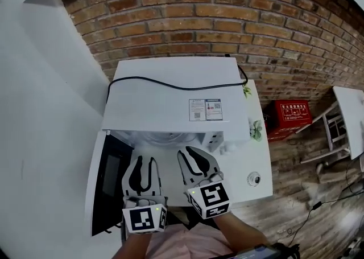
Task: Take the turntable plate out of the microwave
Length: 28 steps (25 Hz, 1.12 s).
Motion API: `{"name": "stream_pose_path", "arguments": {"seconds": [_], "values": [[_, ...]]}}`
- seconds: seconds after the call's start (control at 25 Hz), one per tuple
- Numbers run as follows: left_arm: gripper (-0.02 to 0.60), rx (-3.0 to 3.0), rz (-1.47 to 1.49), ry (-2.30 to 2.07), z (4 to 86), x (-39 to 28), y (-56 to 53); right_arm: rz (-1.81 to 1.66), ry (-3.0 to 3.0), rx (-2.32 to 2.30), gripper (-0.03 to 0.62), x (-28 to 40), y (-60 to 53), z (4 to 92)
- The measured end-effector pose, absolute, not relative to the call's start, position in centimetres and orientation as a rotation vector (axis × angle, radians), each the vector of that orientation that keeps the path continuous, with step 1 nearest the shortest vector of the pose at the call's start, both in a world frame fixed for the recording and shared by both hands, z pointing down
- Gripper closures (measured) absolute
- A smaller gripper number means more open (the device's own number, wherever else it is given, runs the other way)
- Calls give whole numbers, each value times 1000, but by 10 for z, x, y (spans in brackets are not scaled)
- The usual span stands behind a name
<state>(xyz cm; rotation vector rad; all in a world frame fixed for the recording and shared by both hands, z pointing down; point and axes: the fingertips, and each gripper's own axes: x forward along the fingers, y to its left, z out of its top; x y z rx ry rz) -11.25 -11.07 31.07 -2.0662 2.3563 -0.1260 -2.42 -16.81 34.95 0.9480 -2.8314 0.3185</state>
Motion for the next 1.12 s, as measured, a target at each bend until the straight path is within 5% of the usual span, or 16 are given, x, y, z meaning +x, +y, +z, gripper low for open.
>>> {"name": "stream_pose_path", "arguments": {"seconds": [1.12], "values": [[477,-2180,-194,2401,387,-152,-152,635,-2630,971,497,-54,-194,457]]}}
